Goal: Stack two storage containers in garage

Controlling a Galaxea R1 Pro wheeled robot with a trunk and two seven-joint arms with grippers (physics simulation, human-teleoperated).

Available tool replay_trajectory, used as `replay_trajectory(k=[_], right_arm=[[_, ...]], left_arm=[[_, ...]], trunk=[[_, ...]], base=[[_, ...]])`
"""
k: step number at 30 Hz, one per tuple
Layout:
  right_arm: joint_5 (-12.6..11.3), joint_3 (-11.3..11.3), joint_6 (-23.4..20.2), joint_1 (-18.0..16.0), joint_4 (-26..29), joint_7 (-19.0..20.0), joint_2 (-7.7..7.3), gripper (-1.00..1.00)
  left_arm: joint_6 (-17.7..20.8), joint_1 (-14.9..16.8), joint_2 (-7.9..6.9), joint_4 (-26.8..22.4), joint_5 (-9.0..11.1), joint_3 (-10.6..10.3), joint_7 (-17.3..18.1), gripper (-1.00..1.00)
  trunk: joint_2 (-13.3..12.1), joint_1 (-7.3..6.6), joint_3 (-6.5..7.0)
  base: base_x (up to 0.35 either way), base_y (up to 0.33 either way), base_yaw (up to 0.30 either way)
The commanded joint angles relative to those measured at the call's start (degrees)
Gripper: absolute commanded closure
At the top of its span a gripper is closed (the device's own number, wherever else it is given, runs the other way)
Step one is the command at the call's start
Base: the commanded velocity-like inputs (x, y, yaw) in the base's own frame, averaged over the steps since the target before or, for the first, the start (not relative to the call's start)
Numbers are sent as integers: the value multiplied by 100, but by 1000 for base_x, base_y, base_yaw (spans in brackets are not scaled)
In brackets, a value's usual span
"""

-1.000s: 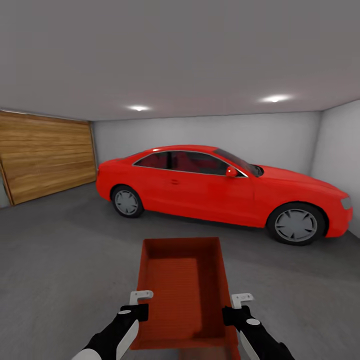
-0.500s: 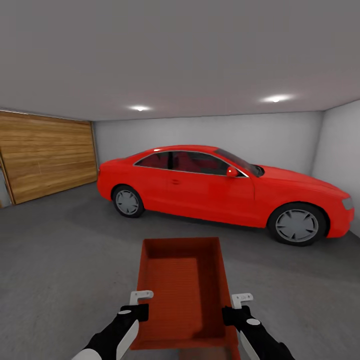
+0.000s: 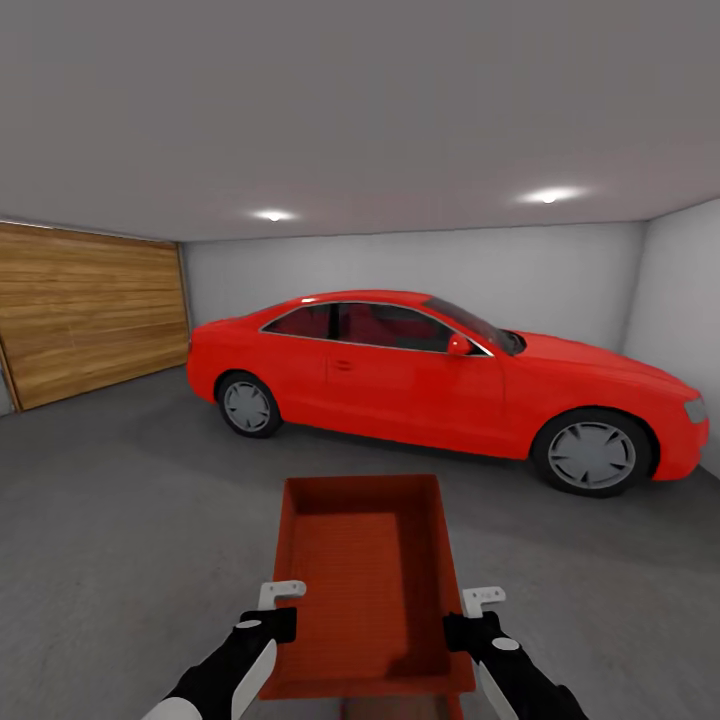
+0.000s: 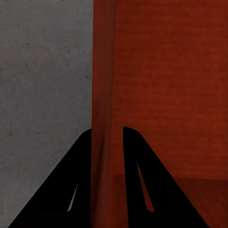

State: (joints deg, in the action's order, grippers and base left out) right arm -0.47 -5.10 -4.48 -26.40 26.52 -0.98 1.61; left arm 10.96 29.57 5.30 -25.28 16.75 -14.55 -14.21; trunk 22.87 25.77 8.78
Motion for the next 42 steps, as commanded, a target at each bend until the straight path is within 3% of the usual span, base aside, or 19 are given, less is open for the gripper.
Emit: replay_trajectory(k=[1, 21, 32, 42], right_arm=[[21, 35, -35, 3, -6, -9, 358, 100], [21, 35, -35, 3, -6, 1, 358, 100], [18, 35, -36, 3, -8, 2, 358, 100], [12, 35, -35, 3, -40, 11, 358, 100]], left_arm=[[29, 2, 470, -55, -110, 40, -66, 100], [38, 4, 470, -54, -113, 31, -68, 100], [38, 2, 470, -48, -110, 31, -64, 100], [38, 3, 470, -54, -110, 31, -61, 100]], trunk=[[5, 2, -3], [5, 2, -3], [5, 2, -1], [5, 2, 15]], base=[[9, -9, 0], [134, -210, 0], [11, -14, -6], [0, 0, -215]])
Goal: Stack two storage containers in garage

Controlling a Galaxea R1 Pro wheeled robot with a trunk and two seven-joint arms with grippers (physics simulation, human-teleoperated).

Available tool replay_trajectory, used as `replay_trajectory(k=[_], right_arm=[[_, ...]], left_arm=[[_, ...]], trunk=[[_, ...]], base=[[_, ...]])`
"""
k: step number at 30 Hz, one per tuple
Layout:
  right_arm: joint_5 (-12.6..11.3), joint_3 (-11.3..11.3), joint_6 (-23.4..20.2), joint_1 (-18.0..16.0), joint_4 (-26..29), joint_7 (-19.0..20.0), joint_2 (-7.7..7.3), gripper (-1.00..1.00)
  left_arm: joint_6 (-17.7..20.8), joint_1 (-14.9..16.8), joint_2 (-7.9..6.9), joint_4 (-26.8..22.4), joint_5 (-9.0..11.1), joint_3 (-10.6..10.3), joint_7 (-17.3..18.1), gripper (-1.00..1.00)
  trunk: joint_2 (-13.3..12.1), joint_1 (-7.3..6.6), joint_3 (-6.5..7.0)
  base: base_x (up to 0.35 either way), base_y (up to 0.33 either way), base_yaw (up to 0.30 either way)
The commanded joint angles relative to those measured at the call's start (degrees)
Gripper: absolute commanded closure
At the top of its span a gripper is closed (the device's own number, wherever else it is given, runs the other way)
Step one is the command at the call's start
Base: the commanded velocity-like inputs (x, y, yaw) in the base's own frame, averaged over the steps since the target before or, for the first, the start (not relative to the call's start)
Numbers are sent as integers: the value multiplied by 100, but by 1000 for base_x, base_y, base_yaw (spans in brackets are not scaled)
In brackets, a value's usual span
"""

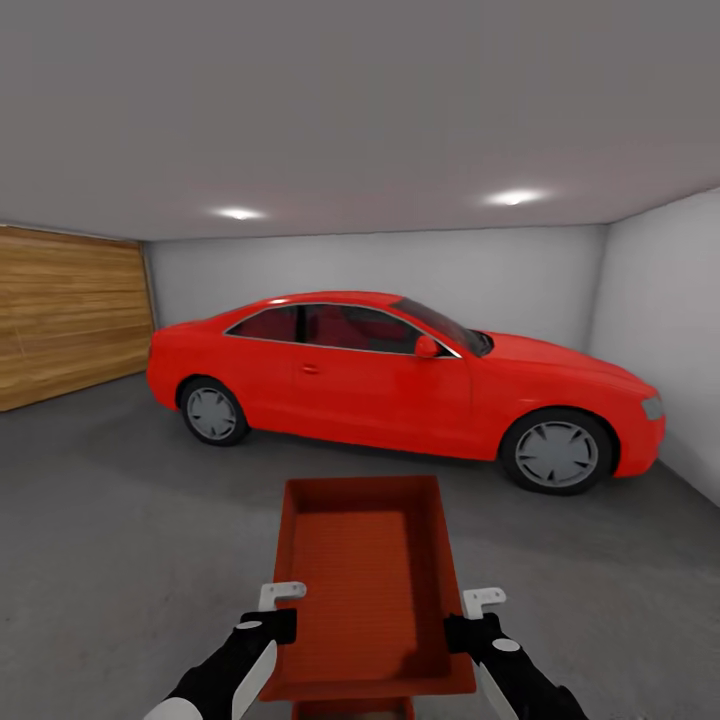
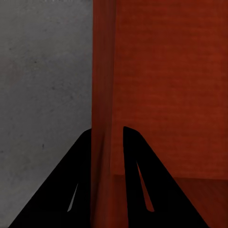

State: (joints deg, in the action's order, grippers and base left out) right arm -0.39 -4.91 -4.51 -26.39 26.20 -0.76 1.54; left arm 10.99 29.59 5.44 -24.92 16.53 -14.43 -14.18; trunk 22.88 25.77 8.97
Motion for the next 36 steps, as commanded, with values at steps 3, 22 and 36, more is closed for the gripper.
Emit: replay_trajectory(k=[3, 22, 36], right_arm=[[4, 16, -33, 2, -9, -11, 364, 100], [4, 16, -33, 2, -9, -8, 364, 100], [4, 16, -33, 2, -9, -3, 364, 100]], left_arm=[[34, 1, 455, -92, -84, 26, -60, 100], [26, 0, 455, -92, -80, 28, -59, 100], [26, 1, 455, -92, -80, 29, -59, 100]], trunk=[[5, 2, -2], [5, 2, -2], [5, 2, -2]], base=[[0, 0, -225], [113, 4, -19], [0, 0, 0]])
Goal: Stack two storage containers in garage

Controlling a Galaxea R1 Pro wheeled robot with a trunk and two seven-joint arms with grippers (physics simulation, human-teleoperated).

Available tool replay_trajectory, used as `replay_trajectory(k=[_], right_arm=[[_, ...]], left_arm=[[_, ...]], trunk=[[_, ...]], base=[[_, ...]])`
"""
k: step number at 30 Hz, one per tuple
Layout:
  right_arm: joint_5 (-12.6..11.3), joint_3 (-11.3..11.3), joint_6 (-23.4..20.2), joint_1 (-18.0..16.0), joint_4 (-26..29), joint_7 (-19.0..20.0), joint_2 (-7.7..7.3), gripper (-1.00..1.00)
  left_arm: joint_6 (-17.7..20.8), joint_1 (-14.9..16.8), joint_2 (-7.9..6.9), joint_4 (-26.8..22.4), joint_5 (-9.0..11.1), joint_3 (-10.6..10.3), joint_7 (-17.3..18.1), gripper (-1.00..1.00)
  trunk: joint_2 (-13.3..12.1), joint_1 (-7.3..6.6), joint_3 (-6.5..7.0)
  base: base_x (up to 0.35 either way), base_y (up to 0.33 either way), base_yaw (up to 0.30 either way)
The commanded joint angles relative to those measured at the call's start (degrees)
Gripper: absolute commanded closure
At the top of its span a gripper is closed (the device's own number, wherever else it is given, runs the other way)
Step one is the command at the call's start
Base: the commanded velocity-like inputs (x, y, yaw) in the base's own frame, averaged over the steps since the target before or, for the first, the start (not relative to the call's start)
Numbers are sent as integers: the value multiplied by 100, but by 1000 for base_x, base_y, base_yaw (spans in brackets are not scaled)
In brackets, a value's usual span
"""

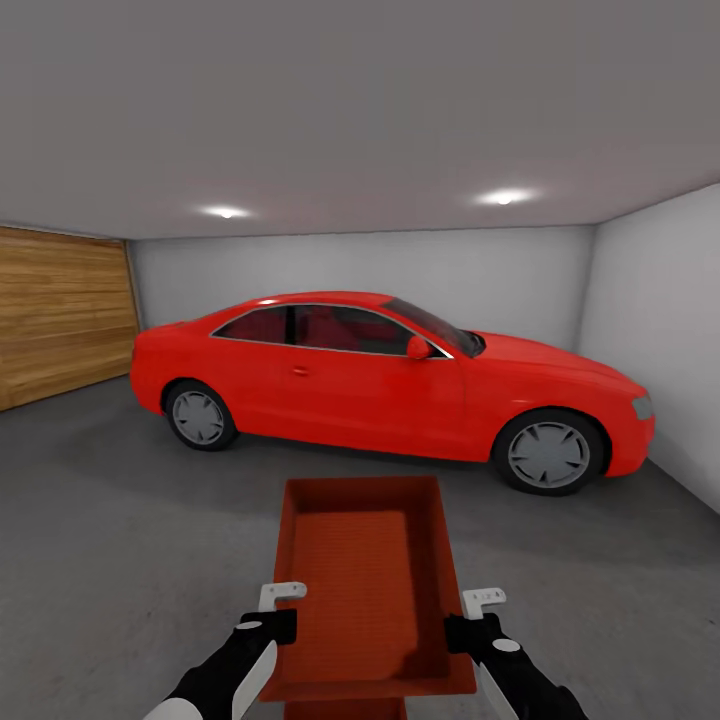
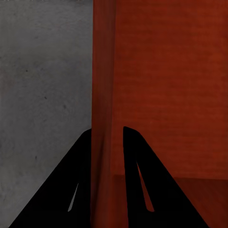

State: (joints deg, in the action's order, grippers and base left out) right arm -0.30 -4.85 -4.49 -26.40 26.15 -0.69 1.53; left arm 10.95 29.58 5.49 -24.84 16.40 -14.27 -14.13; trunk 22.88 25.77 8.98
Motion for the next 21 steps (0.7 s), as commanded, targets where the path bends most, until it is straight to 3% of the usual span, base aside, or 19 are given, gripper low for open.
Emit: replay_trajectory(k=[1, 21], right_arm=[[-5, 10, -35, 3, -5, -10, 365, 100], [-4, 10, -35, 3, -56, -10, 365, 100]], left_arm=[[30, 3, 451, -99, -67, 12, -63, 100], [30, 1, 451, -97, -67, 12, -63, 100]], trunk=[[5, 2, -3], [5, 2, -4]], base=[[0, 0, 0], [0, 0, 0]])
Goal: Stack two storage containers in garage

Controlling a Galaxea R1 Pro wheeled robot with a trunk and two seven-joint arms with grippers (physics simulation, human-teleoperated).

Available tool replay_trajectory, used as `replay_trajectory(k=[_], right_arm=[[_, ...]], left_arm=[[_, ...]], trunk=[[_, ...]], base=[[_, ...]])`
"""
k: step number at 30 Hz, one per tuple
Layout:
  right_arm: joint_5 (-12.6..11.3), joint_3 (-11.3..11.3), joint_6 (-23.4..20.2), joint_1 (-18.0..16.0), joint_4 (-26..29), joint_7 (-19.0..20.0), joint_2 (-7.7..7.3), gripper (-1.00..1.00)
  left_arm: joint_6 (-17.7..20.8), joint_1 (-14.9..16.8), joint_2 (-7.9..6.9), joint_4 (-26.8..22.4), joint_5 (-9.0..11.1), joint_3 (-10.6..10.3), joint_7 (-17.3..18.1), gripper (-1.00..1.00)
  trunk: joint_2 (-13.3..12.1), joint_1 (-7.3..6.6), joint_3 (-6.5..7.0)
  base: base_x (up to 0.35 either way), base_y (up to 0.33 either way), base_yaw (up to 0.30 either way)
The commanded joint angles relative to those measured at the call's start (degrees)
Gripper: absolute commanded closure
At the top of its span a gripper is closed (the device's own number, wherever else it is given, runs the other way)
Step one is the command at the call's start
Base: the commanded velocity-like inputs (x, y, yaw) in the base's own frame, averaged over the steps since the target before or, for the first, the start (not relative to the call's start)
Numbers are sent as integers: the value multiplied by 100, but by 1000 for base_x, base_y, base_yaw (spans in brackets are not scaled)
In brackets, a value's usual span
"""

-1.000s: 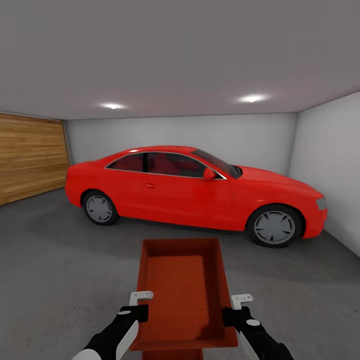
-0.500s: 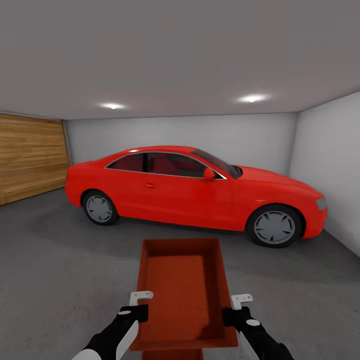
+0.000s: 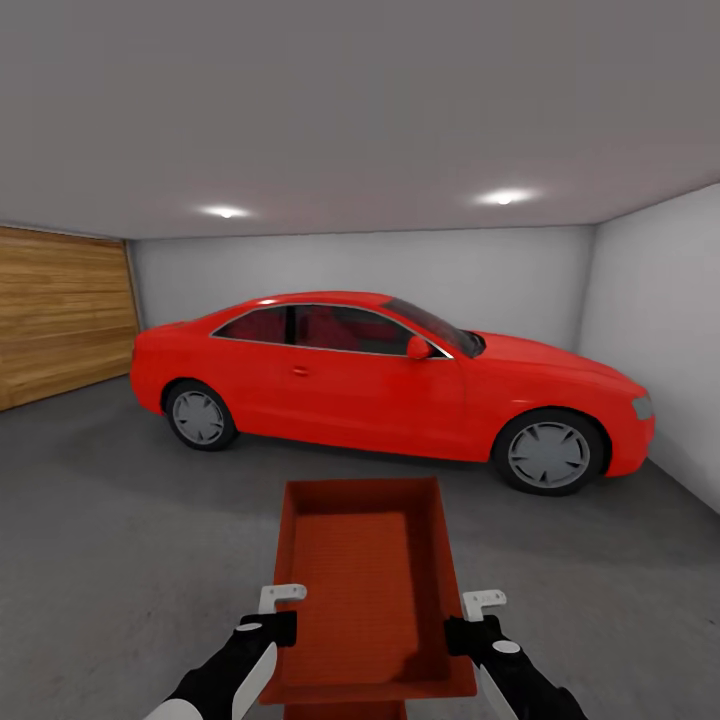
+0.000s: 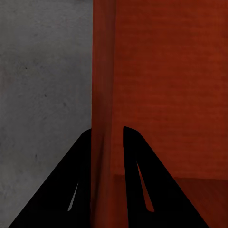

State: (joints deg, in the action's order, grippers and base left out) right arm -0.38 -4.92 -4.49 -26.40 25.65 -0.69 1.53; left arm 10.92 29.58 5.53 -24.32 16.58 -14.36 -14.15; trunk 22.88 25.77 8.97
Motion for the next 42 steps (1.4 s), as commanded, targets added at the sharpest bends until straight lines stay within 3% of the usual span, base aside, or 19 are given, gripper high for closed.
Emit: replay_trajectory(k=[1, 42], right_arm=[[3, 18, -38, 3, -6, -12, 366, 100], [3, 18, -35, 3, -7, -10, 366, 100]], left_arm=[[33, 1, 446, -147, -84, 21, -61, 100], [41, 2, 446, -144, -93, 21, -62, 100]], trunk=[[5, 2, -5], [5, 2, -371]], base=[[0, 0, 0], [0, 0, 0]])
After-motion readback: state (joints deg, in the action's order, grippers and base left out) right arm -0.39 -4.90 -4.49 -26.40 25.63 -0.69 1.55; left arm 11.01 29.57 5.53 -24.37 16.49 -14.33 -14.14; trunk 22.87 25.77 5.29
